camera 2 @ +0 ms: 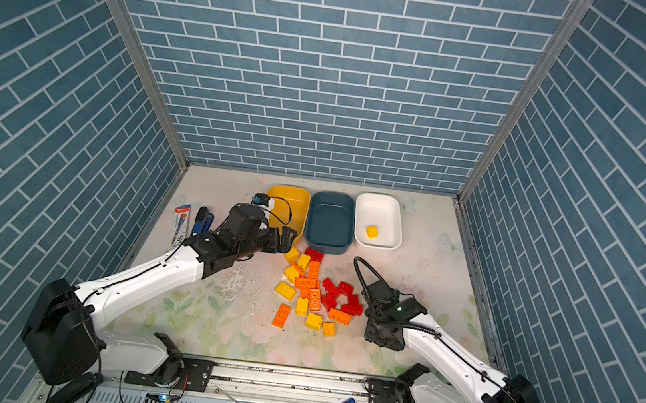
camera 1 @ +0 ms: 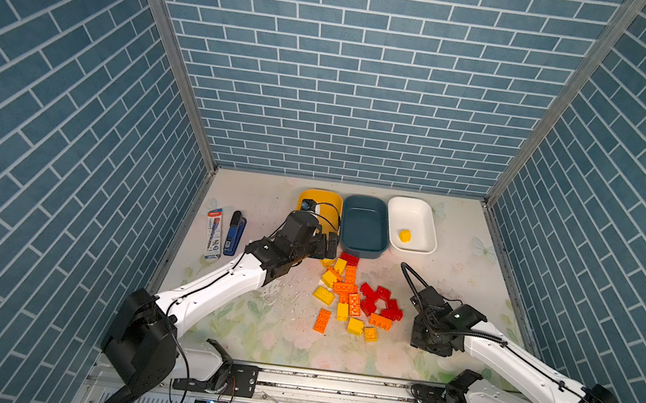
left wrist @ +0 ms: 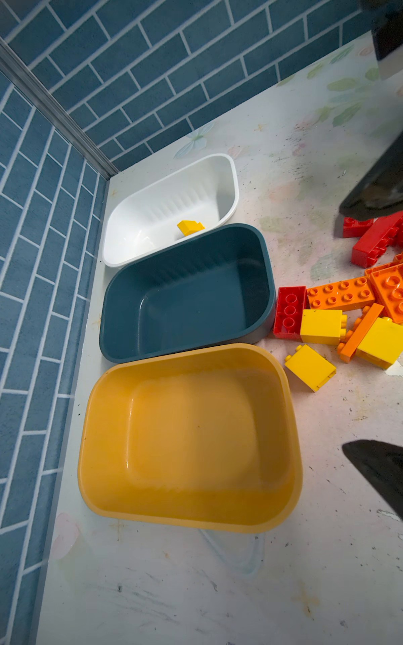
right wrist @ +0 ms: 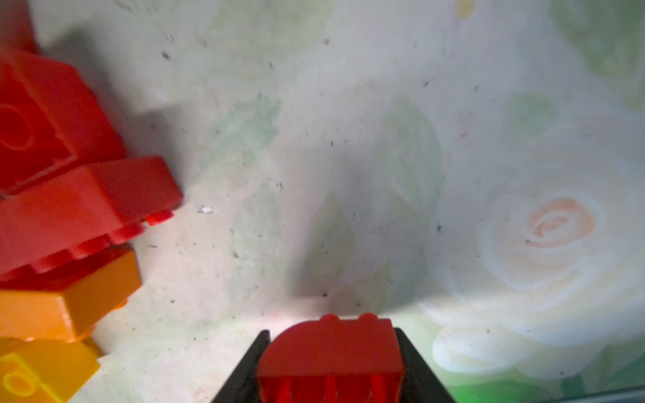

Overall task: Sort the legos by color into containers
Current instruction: 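Move the right gripper to the lone red brick nearest the robot and grasp it, then carry the red brick into the teal tub and release it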

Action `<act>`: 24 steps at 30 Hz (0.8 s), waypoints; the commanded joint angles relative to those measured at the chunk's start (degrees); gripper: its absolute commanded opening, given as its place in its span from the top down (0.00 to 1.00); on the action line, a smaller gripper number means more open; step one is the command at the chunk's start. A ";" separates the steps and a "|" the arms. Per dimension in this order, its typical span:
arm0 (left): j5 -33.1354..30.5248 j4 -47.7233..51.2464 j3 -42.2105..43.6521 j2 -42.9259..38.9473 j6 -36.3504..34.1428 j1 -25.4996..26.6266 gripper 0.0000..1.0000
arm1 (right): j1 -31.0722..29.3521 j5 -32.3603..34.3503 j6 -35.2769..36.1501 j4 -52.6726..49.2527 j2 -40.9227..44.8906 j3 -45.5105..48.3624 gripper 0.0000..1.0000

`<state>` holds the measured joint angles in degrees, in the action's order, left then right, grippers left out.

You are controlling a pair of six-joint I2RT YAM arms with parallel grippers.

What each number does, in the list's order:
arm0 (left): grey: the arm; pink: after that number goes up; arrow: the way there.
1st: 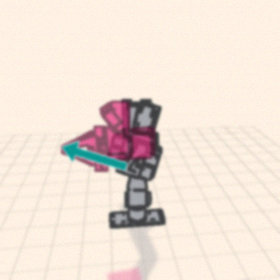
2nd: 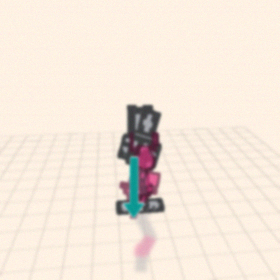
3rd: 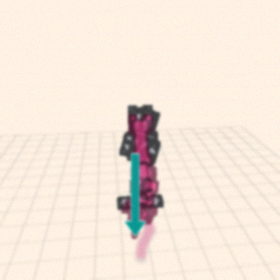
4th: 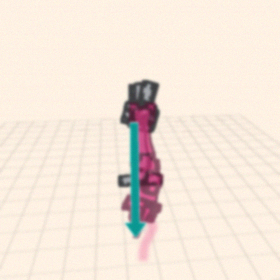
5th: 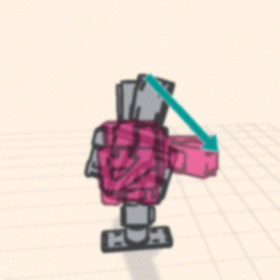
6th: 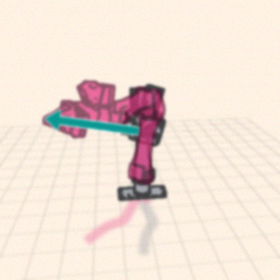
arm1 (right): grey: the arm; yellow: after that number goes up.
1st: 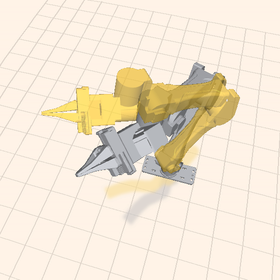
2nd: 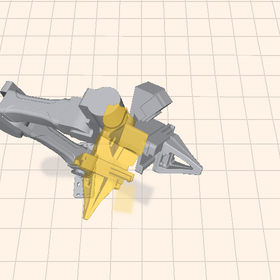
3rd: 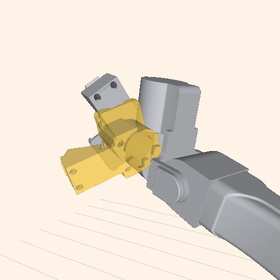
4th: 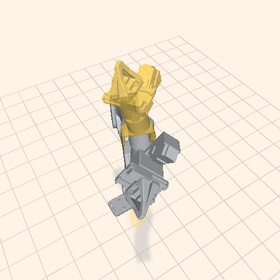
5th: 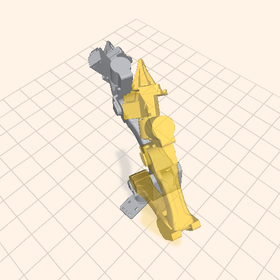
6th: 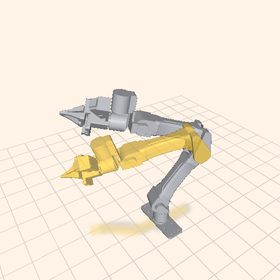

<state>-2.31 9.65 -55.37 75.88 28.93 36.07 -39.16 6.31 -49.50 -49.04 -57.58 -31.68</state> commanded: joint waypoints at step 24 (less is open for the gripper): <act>-1.83 13.07 1.94 2.01 5.54 0.33 0.01 | 2.00 -0.12 25.88 37.09 -42.77 -43.73 0.58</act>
<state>-4.21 19.46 -55.09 77.47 32.67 36.10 -38.50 6.02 -26.37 -12.99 -95.66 -69.84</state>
